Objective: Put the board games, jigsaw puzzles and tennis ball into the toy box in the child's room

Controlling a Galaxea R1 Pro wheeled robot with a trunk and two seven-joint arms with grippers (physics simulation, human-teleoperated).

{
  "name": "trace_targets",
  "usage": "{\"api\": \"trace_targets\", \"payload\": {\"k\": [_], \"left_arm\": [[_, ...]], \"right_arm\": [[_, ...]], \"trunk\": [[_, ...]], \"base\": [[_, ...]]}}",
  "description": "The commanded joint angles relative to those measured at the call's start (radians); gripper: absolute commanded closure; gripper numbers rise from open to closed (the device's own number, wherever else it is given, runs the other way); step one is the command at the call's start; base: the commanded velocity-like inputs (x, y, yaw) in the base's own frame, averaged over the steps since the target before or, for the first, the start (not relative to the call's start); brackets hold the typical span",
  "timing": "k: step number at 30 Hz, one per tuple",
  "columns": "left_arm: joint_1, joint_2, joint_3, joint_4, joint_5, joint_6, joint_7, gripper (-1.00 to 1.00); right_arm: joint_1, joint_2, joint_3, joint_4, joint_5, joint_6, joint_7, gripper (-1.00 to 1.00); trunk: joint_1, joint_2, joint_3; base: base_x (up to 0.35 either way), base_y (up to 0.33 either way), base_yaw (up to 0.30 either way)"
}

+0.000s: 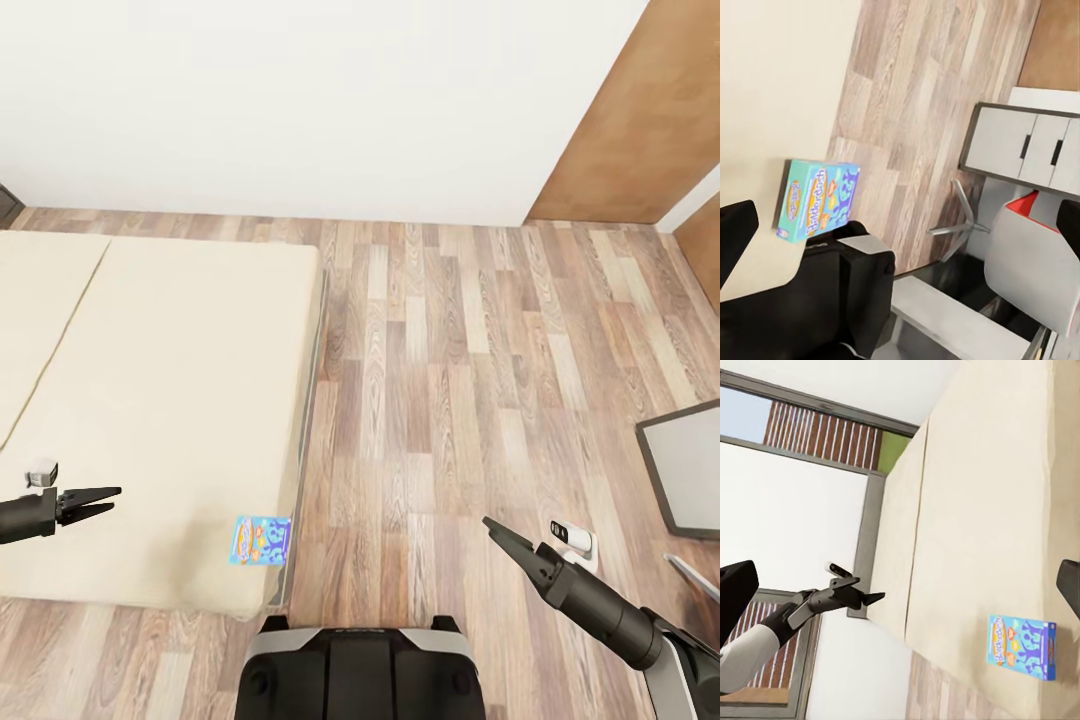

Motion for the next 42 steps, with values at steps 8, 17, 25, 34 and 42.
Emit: {"api": "trace_targets", "payload": {"k": [8,17,25,34,42], "left_arm": [[-0.001,-0.001,0.002,0.0,-0.009,0.009,-0.008,-1.0],[-0.001,-0.003,-0.01,-0.001,-0.009,0.009,-0.008,-1.0],[-0.001,-0.004,-0.028,-0.001,-0.009,0.008,-0.008,-1.0],[-0.001,-0.006,-0.037,-0.001,-0.009,0.008,-0.008,-1.0],[-0.001,-0.013,-0.054,-0.001,-0.009,0.009,-0.008,-1.0]], "right_arm": [[0.0,0.001,0.0,0.0,-0.003,0.007,0.0,-1.0],[0.0,0.0,-0.001,0.0,-0.003,0.005,0.002,-1.0],[0.001,-0.004,-0.002,0.0,-0.003,0.005,0.001,-1.0],[0.001,-0.001,-0.002,0.0,-0.003,0.005,0.001,-1.0],[0.001,-0.006,-0.004,0.0,-0.003,0.005,0.001,-1.0]], "trunk": [[0.001,-0.001,0.012],[0.001,-0.001,0.027],[0.001,-0.001,0.04],[0.001,-0.001,0.055],[0.001,-0.001,0.069]], "base": [[0.0,0.0,0.0],[0.0,0.0,0.0],[0.0,0.0,0.0],[0.0,0.0,0.0],[0.0,0.0,0.0]]}}
